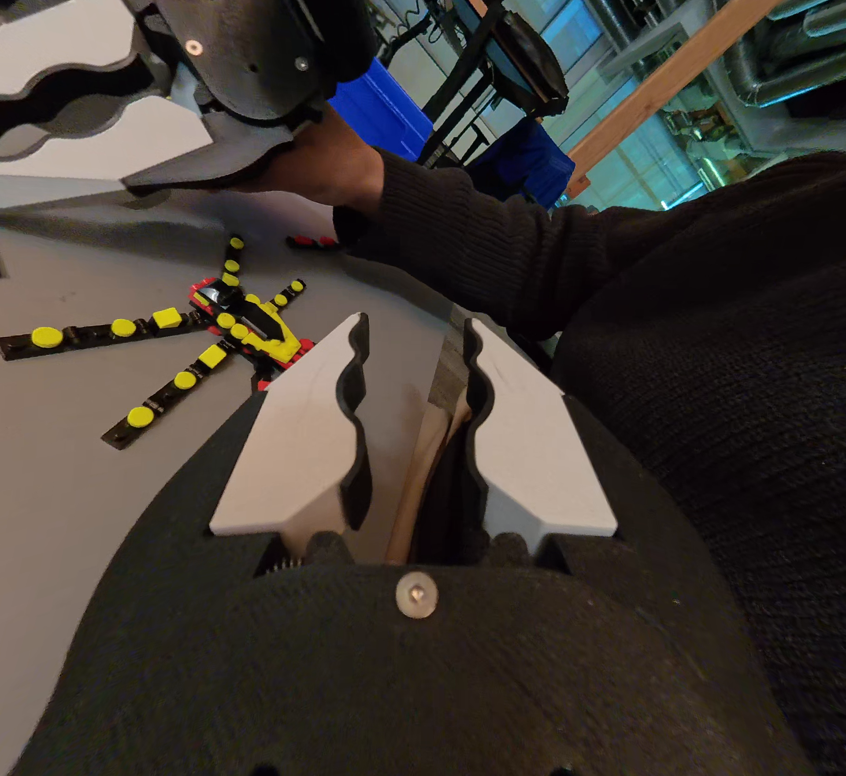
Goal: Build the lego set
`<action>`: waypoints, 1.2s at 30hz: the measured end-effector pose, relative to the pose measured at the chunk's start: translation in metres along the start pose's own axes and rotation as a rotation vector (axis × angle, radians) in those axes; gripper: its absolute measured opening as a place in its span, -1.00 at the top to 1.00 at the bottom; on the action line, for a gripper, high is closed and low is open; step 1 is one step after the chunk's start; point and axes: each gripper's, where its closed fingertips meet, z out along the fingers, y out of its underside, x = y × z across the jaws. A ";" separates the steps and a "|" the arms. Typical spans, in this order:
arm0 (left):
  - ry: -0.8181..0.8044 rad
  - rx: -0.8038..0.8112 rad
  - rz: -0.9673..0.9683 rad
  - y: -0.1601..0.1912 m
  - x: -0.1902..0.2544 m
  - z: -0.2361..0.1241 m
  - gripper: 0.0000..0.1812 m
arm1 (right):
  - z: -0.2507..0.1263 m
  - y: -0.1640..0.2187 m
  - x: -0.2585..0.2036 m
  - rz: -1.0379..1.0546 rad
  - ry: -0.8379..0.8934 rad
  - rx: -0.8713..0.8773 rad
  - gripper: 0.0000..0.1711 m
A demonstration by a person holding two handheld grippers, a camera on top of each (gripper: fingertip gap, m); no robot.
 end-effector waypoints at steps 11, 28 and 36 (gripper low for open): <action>0.020 0.006 -0.042 -0.001 -0.001 0.001 0.57 | -0.006 -0.002 0.001 0.071 -0.040 0.035 1.00; -0.139 0.289 0.098 -0.048 -0.013 -0.035 0.88 | -0.134 -0.084 -0.105 0.784 -0.611 0.663 1.00; -0.054 0.199 0.129 -0.034 0.003 -0.019 0.93 | -0.133 -0.072 -0.118 0.838 -0.659 0.653 1.00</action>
